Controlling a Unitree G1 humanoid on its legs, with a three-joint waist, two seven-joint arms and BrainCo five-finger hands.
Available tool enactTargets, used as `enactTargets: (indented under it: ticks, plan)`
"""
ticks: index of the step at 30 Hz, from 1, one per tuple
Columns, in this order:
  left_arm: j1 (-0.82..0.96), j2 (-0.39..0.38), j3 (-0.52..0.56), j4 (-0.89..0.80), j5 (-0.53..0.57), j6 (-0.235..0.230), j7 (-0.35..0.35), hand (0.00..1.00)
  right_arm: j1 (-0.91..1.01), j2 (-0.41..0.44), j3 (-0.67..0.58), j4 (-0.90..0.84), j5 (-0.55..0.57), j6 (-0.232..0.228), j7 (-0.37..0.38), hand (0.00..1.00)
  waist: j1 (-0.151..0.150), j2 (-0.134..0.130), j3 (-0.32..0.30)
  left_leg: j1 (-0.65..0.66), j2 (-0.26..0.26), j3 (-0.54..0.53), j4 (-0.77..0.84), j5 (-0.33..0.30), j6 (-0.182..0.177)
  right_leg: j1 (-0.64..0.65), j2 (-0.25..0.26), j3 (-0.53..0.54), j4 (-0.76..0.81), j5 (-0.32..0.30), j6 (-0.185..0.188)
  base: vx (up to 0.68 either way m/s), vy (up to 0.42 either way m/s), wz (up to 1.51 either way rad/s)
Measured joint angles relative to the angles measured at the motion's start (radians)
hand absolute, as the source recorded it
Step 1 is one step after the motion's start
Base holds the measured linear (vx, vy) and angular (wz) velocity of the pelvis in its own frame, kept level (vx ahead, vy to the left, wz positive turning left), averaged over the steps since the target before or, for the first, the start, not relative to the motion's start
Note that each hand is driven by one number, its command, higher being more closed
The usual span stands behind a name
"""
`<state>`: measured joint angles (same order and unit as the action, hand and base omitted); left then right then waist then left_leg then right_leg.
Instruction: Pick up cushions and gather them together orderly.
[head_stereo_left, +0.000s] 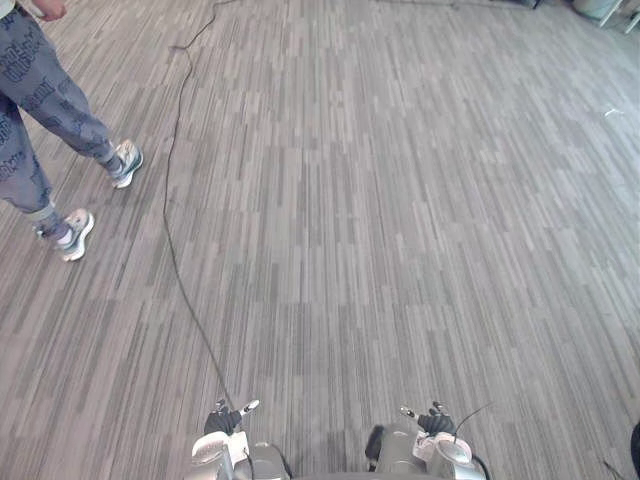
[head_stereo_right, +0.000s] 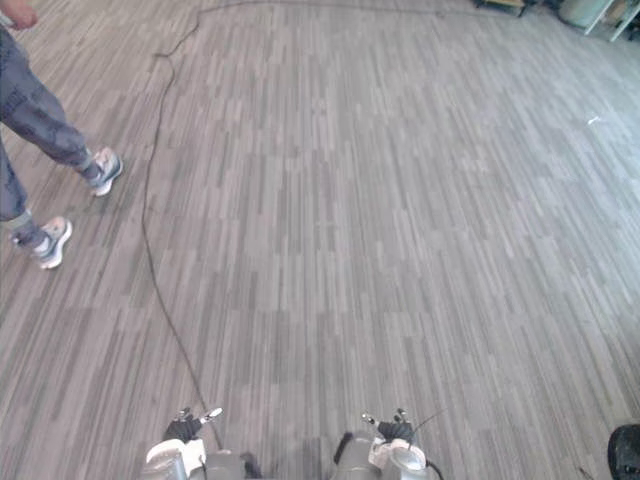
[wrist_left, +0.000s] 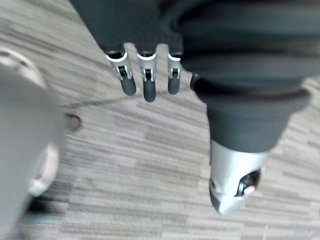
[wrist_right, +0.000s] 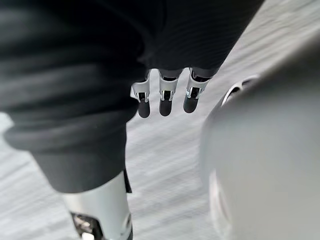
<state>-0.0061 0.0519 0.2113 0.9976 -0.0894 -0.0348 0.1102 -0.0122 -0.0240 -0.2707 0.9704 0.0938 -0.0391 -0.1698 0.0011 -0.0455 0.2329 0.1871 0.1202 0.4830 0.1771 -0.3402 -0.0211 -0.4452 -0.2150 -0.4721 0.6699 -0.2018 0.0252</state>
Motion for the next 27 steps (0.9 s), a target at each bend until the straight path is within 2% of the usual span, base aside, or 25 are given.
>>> enactTargets:
  ticks: [1,2,3,4,5,6,7,8,9,11,12,13,15,16,17,18,19,20,21,22,23,24,25,26,27]
  plan:
    - [-0.002,0.002,-0.006,0.014,0.0,0.0,-0.001,0.0,-0.006,-0.019,0.001,0.006,-0.002,0.001,0.001,0.0,-0.017,0.004,0.009,0.046,-0.004,-0.017,-0.028,0.0,0.0,-0.024,0.046,0.003,-0.207,0.08,-0.002,0.74,-0.136,0.66]
    - [0.002,0.006,-0.007,0.015,0.001,-0.001,-0.001,0.0,0.001,-0.025,0.0,0.028,-0.014,0.008,0.002,0.0,-0.021,-0.008,0.017,0.1,-0.028,-0.049,-0.053,0.0,0.0,-0.011,0.078,0.045,-0.388,0.172,0.003,0.77,-0.147,0.76]
    - [0.003,0.006,-0.005,0.018,0.002,-0.001,-0.001,0.0,0.007,-0.026,-0.003,0.036,-0.014,0.012,0.002,0.0,-0.022,-0.01,0.02,0.131,-0.035,-0.074,-0.064,0.0,-0.003,-0.008,0.085,0.083,-0.378,0.269,-0.057,0.67,-0.151,0.57]
    - [0.0,-0.021,0.0,0.026,0.007,-0.002,-0.003,0.0,0.005,-0.062,-0.01,0.049,-0.017,0.019,0.004,0.0,-0.021,0.045,0.026,0.164,0.008,-0.103,-0.061,0.025,-0.046,-0.018,0.105,0.09,-0.27,0.221,-0.099,0.41,-0.089,0.24]
    - [0.001,-0.03,0.007,0.028,0.012,-0.003,-0.004,0.0,0.004,-0.065,-0.02,0.049,-0.017,0.019,0.005,0.0,-0.018,0.057,0.023,0.156,0.024,-0.116,-0.033,0.041,-0.072,-0.029,0.107,0.087,-0.233,0.184,-0.108,0.66,-0.215,0.1]
    - [0.002,-0.04,0.017,0.032,0.024,-0.002,-0.002,0.0,0.001,-0.063,-0.058,0.04,-0.017,0.02,0.006,0.0,-0.018,0.08,0.028,0.12,0.066,-0.15,0.085,0.065,-0.099,-0.024,0.111,0.069,-0.175,0.111,-0.113,0.66,-0.259,0.03]
    - [0.003,-0.049,0.049,0.034,0.031,0.001,-0.003,0.0,0.003,-0.054,-0.082,0.027,-0.016,0.022,0.004,0.0,-0.019,0.095,0.035,0.042,0.124,-0.194,0.304,0.128,-0.09,0.015,0.133,0.056,-0.156,0.059,-0.129,0.79,-0.308,0.05]
    - [0.004,-0.054,0.065,0.033,0.031,0.002,-0.004,0.0,0.004,-0.054,-0.079,0.026,-0.016,0.022,0.004,0.0,-0.019,0.099,0.039,-0.002,0.154,-0.217,0.421,0.178,-0.075,0.044,0.145,0.051,-0.16,0.042,-0.135,0.79,-0.221,-0.06]
    - [0.012,-0.065,0.098,0.0,0.03,0.001,-0.006,0.0,0.007,-0.049,-0.075,0.025,-0.015,0.023,0.001,0.0,-0.01,0.107,0.048,-0.132,0.227,-0.255,0.763,0.231,-0.076,0.162,0.202,0.058,-0.202,-0.007,-0.142,0.66,-0.128,-0.11]
    - [0.017,-0.063,0.119,-0.034,0.03,-0.001,-0.008,0.0,0.01,-0.033,-0.056,0.021,-0.013,0.021,0.0,0.0,0.005,0.089,0.055,-0.219,0.256,-0.235,0.92,0.162,-0.076,0.269,0.223,0.069,-0.246,-0.045,-0.153,0.56,-0.071,-0.1]
    - [0.019,-0.054,0.124,-0.064,0.027,-0.004,-0.01,0.0,0.015,-0.007,-0.032,0.012,-0.011,0.021,-0.001,0.0,0.011,0.058,0.056,-0.311,0.253,-0.201,0.945,0.111,-0.05,0.365,0.225,0.079,-0.304,-0.067,-0.139,0.7,-0.083,-0.03]
    - [0.021,-0.043,0.123,-0.088,0.025,-0.008,-0.014,0.0,0.023,0.022,-0.015,-0.003,-0.005,0.022,-0.001,0.0,0.029,0.041,0.046,-0.413,0.248,-0.153,0.896,0.071,-0.027,0.442,0.228,0.096,-0.378,-0.073,-0.123,0.58,-0.076,-0.04]
    - [0.023,-0.044,0.123,-0.104,0.021,-0.01,-0.017,0.0,0.022,0.022,0.002,-0.013,-0.004,0.021,0.0,0.0,0.047,0.033,0.043,-0.503,0.229,-0.122,0.776,0.052,-0.018,0.507,0.227,0.116,-0.441,-0.069,-0.107,0.53,-0.001,-0.35]
    - [0.023,-0.045,0.125,-0.119,0.006,-0.018,-0.017,0.0,0.015,0.024,0.009,-0.011,-0.005,0.021,-0.002,0.0,0.063,0.027,0.046,-0.568,0.186,-0.108,0.58,0.063,-0.019,0.571,0.213,0.135,-0.496,-0.069,-0.069,0.75,0.103,-0.53]
    - [0.025,-0.052,0.126,-0.127,-0.003,-0.026,-0.018,0.0,0.008,0.029,0.007,-0.01,-0.005,0.022,-0.004,0.0,0.072,0.024,0.048,-0.593,0.14,-0.109,0.397,0.105,-0.03,0.619,0.193,0.154,-0.521,-0.08,-0.05,0.67,0.142,-0.47]
    - [0.026,-0.056,0.127,-0.13,-0.005,-0.027,-0.018,0.0,0.009,0.032,0.004,-0.009,-0.005,0.022,-0.005,0.0,0.077,0.024,0.048,-0.601,0.119,-0.113,0.316,0.134,-0.037,0.643,0.181,0.161,-0.529,-0.086,-0.041,0.71,0.22,-0.67]
    - [0.028,-0.064,0.127,-0.146,-0.013,-0.032,-0.017,0.0,0.013,0.034,0.002,-0.001,-0.005,0.021,-0.007,0.0,0.097,0.011,0.045,-0.604,0.076,-0.138,0.212,0.254,-0.029,0.687,0.15,0.201,-0.557,-0.099,-0.018,0.88,0.338,-0.92]
    - [0.024,-0.057,0.125,-0.142,-0.012,-0.036,-0.017,0.0,0.01,0.054,0.003,0.01,-0.006,0.022,-0.007,0.0,0.111,-0.013,0.028,-0.588,0.032,-0.153,0.212,0.319,0.016,0.701,0.116,0.25,-0.563,-0.098,-0.018,0.74,0.294,-0.8]
    - [0.022,-0.048,0.126,-0.142,-0.01,-0.037,-0.018,0.0,0.01,0.068,0.003,0.008,-0.006,0.021,-0.007,0.0,0.107,-0.032,0.02,-0.587,0.019,-0.143,0.218,0.297,0.013,0.699,0.096,0.259,-0.556,-0.089,-0.03,0.77,0.306,-0.59]
    - [0.02,-0.035,0.125,-0.139,-0.015,-0.036,-0.019,0.0,0.013,0.088,0.001,0.007,-0.006,0.022,-0.005,0.0,0.098,-0.051,0.015,-0.588,0.03,-0.125,0.296,0.246,0.057,0.672,0.063,0.294,-0.483,-0.038,0.013,0.78,0.31,-0.45]
    - [0.02,-0.027,0.123,-0.132,-0.017,-0.033,-0.014,0.0,0.025,0.088,-0.002,0.01,-0.01,0.026,-0.002,0.0,0.103,-0.061,0.017,-0.544,0.041,-0.107,0.354,0.198,0.069,0.654,0.046,0.329,-0.37,0.024,0.035,0.91,0.365,-0.58]
    - [0.02,-0.021,0.119,-0.122,-0.016,-0.031,-0.014,0.0,0.029,0.088,-0.002,0.008,-0.013,0.026,-0.003,0.0,0.104,-0.063,0.017,-0.516,0.042,-0.104,0.363,0.189,0.079,0.642,0.038,0.335,-0.31,0.059,0.037,0.83,0.332,-0.83]
    - [0.021,-0.003,0.093,-0.101,-0.011,-0.021,-0.011,0.0,0.038,0.088,0.0,-0.003,-0.014,0.024,-0.002,0.0,0.102,-0.057,0.02,-0.413,0.048,-0.085,0.341,0.166,0.096,0.555,0.005,0.337,-0.049,0.134,0.08,0.59,0.201,-1.04]
    - [0.027,0.001,0.069,-0.075,-0.004,-0.011,-0.006,0.0,0.045,0.085,0.001,-0.023,-0.015,0.012,0.001,0.0,0.091,-0.042,0.022,-0.294,0.047,-0.076,0.288,0.13,0.081,0.451,-0.032,0.287,0.221,0.108,0.067,0.57,0.167,-1.08]
    - [0.03,0.001,0.062,-0.069,-0.001,-0.008,-0.005,0.0,0.046,0.083,0.001,-0.027,-0.016,0.009,0.002,0.0,0.087,-0.038,0.019,-0.262,0.047,-0.071,0.269,0.115,0.072,0.422,-0.041,0.266,0.278,0.09,0.057,0.56,0.119,-1.09]
